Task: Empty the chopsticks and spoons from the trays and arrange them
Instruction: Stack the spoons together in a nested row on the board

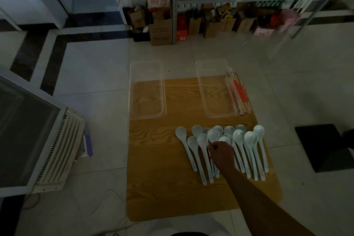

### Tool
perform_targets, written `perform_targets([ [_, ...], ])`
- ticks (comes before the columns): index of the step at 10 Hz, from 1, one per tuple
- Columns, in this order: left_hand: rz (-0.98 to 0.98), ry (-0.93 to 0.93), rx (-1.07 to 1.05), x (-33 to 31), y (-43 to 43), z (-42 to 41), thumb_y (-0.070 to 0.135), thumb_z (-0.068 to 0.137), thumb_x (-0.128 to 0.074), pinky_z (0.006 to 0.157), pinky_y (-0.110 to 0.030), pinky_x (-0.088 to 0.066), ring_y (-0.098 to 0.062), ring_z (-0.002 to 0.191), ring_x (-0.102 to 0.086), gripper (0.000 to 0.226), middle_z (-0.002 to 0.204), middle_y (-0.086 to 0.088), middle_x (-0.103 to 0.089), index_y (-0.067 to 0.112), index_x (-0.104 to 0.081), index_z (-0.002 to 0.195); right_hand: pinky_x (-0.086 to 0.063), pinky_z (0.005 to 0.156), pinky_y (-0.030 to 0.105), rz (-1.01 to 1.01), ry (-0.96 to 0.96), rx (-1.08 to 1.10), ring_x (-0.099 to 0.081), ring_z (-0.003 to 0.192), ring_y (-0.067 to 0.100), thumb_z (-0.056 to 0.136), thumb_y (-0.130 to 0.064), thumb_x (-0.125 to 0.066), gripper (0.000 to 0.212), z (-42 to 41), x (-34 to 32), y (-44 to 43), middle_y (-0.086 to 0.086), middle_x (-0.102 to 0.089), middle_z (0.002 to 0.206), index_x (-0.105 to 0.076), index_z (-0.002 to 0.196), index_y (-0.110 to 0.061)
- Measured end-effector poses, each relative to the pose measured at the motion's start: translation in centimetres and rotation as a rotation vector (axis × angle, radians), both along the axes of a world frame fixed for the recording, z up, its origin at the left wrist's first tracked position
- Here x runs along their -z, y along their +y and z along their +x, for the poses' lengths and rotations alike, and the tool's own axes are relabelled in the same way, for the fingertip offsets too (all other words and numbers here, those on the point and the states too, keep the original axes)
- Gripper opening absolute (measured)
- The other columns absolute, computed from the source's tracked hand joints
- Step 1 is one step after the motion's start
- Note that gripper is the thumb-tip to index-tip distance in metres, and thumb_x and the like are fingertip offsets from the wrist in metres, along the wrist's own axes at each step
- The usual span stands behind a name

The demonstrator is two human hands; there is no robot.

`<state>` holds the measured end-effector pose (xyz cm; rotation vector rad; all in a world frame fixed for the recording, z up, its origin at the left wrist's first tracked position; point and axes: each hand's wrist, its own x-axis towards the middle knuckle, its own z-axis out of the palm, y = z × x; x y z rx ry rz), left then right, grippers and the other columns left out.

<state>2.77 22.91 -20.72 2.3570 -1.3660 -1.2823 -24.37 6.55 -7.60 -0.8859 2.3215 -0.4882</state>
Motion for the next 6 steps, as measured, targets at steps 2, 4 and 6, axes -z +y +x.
perform_targets([
  [2,0.105,0.086,0.004,-11.7,-6.8,10.1,0.025,0.097,-0.052,0.064,-0.024,-0.052,-0.018,0.065,-0.063,0.024,0.067,-0.002,-0.068,0.010,-0.067,0.085,-0.045,0.048,0.023,0.014,-0.013,-0.024,-0.058,0.051,0.010,0.096,-0.029,-0.058,0.036,0.6,0.6,0.6,-0.001,-0.062,0.058,-0.065,0.066,-0.011],
  [4,-0.030,0.182,0.080,-16.5,-10.6,-2.3,0.027,0.097,-0.053,0.048,-0.010,-0.039,-0.013,0.059,-0.058,0.027,0.067,0.000,-0.064,0.013,-0.065,0.077,-0.038,0.047,0.020,0.012,-0.003,-0.059,-0.056,0.053,0.005,0.094,-0.030,-0.060,0.029,1.4,1.3,1.1,-0.003,-0.062,0.060,-0.070,0.071,-0.015],
  [6,-0.178,0.195,0.098,-14.3,-18.6,-11.0,0.025,0.093,-0.059,0.062,-0.017,-0.037,-0.008,0.077,-0.054,0.016,0.089,0.003,-0.064,0.013,-0.067,0.099,-0.048,0.053,0.023,-0.010,0.012,-0.122,-0.062,0.062,0.010,0.092,-0.024,-0.061,0.024,1.7,1.8,1.6,0.003,-0.069,0.070,-0.073,0.077,-0.010],
])
